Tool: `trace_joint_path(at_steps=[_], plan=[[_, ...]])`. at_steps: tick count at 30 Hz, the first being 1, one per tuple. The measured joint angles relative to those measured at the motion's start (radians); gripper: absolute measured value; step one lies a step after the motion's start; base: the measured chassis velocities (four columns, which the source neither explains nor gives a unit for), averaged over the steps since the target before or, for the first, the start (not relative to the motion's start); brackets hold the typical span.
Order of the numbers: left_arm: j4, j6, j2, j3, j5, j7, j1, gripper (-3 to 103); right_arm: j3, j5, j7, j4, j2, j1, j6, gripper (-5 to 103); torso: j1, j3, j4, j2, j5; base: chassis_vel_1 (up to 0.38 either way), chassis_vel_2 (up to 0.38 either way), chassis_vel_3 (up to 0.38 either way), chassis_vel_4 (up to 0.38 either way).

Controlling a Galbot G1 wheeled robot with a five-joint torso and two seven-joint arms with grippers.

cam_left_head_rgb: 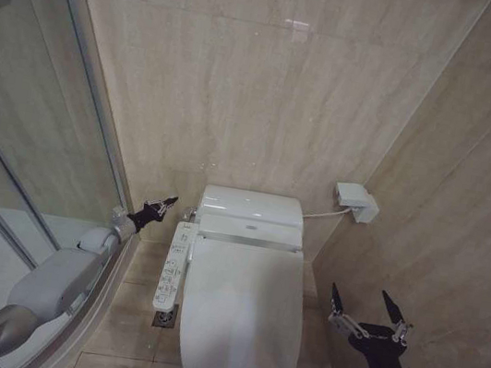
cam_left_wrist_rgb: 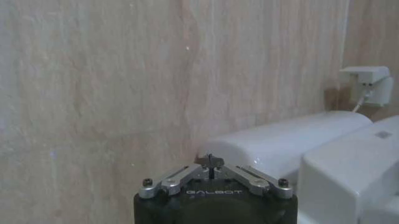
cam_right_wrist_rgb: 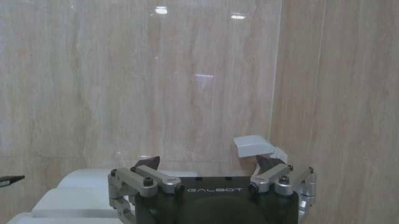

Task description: Open the toilet lid, clean the toilet bowl with a toilet brush, close the toilet lid, and flush.

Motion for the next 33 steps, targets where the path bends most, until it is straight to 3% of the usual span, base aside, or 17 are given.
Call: trace_joint_path(at_steps=[17,33], plan=[[0.022,-0.028,0.027,0.051,0.020,0.086,0.017,0,0.000,0.000,0.000,0.000,0.000,0.000,0.000,100,0.000,0.000,0.0000,0.000,0.0000,0.000,0.000,0.000,0.000],[0.028,-0.030,0.032,0.049,0.027,0.102,0.025,0,0.000,0.000,0.000,0.000,0.000,0.000,0.000,100,0.000,0.000,0.0001,0.000,0.0000,0.000,0.000,0.000,0.000]])
